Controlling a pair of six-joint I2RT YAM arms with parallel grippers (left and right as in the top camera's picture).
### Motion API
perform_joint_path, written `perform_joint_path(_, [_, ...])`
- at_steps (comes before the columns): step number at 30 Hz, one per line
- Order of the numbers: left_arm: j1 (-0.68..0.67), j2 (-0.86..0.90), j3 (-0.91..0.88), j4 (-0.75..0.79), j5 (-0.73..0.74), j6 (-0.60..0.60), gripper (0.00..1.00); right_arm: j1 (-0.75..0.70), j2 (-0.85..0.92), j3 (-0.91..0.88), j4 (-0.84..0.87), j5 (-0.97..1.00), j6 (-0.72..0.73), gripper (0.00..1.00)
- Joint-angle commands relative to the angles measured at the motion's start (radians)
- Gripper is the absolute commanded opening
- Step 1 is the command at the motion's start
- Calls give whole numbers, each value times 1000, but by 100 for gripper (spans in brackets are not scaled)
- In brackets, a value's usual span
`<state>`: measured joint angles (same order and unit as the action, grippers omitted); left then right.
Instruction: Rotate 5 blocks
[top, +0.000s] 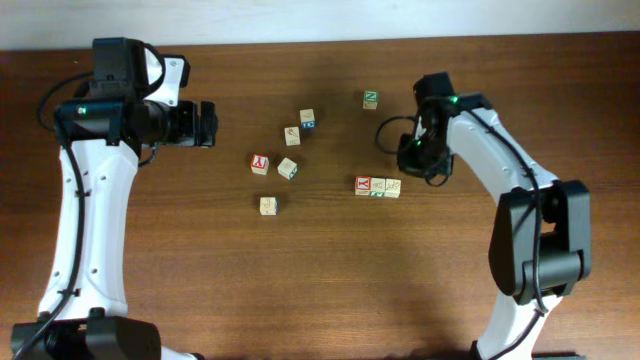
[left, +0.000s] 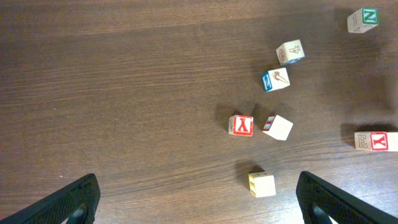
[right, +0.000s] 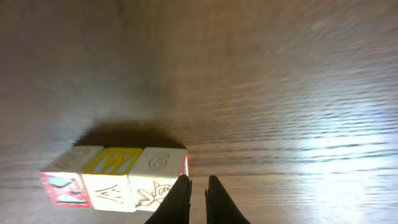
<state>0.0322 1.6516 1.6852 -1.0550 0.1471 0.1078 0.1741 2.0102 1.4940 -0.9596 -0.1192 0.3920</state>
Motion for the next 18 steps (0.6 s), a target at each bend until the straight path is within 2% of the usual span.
perform_joint_path(1, [3,6,20,2,14,-10,99,25,-8,-58,15,-9,18,11])
perform_joint_path(6, [3,6,20,2,14,-10,99,28,-8,-70,27,-9,16,11])
perform_joint_path(10, [3,6,20,2,14,-10,99,29,-8,-70,72,-64,-68,11])
perform_joint_path(15, [3,6,20,2,14,-10,99,29,-8,-70,87,-72,-67,11])
perform_joint_path(16, [3,6,20,2,14,-10,99,28,-8,-66,93,-73,-85,12])
perform_joint_path(17, [3,6,20,2,14,-10,99,25,-8,-34,66,-72,-117,21])
perform_joint_path(18, [3,6,20,2,14,-10,99,17,-8,21,11,-68,-127,24])
